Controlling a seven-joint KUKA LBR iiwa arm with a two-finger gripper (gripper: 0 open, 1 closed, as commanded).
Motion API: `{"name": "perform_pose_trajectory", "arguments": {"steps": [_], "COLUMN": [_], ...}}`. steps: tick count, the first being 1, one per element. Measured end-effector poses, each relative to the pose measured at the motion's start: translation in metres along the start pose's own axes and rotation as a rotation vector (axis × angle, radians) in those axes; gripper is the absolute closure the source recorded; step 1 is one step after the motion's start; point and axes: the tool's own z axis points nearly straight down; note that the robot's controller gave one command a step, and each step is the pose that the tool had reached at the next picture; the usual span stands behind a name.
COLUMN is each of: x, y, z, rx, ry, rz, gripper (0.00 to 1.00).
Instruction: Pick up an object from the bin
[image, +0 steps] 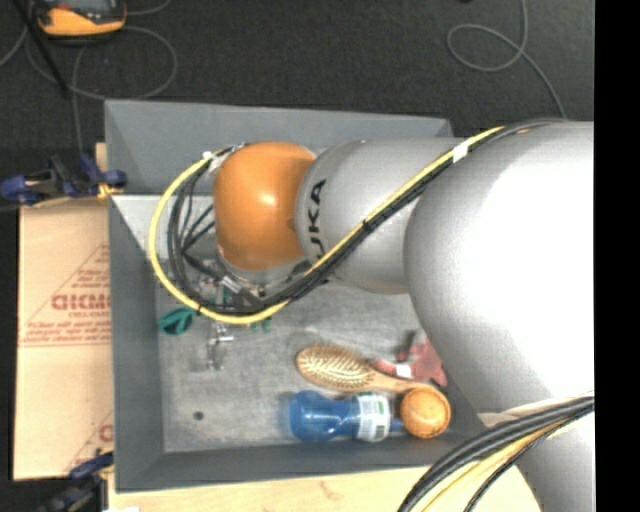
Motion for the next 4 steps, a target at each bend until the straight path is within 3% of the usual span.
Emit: {"name": "perform_pose_trajectory", "arguments": {"steps": [1, 2, 3, 4], "x": [-0.004, -0.027, -0.035, -0.035], "y": [-0.003, 0.013, 0.022, 0.022], "z": [-0.020, -0.031, 0.038, 0.038], "rx": [0.001, -0.005, -0.004, -0.004], "ry": [0.017, -0.010, 0.000, 0.000], "rz": [-0.018, -0.002, 0.010, 0.010], "gripper": [0.00, 0.00, 1.00, 1.00]}}
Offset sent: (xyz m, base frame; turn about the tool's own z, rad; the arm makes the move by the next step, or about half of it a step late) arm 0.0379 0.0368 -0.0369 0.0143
